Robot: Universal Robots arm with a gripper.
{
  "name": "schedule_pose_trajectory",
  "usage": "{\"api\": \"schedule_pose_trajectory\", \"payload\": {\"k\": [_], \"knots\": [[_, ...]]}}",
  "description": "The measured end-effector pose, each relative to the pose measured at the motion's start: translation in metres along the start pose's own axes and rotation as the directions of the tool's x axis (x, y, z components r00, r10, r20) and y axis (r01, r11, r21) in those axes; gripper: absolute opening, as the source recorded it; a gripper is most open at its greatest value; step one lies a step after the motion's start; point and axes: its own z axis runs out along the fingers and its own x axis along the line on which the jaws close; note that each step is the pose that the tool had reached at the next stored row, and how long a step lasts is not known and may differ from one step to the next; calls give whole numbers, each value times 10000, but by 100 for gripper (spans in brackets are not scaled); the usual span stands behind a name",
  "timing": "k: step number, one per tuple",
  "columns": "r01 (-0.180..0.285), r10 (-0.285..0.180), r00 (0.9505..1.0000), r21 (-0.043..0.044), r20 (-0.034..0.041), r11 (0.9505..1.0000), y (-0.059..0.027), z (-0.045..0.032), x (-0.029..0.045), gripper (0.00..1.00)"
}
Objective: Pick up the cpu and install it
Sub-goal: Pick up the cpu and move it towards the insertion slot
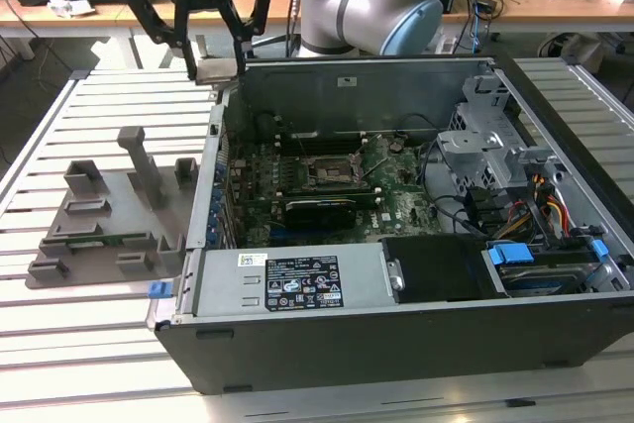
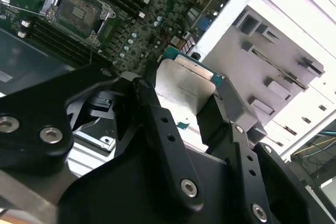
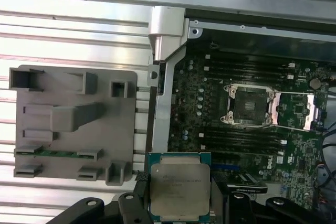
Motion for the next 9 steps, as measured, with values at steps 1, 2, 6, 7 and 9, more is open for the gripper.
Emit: {"api": "schedule_pose_trajectory", "payload": {"k": [1,2,6,7,9], "knots": [[1,-1,10000,0,0,10000,-1,6,-23,55],[0,0,10000,0,0,10000,-3,10,-36,55],[1,-1,10000,2,0,10000,-7,21,-103,55],[0,0,10000,2,-1,10000,-9,25,-130,55],[0,0,10000,3,0,10000,-11,29,-159,55]]}}
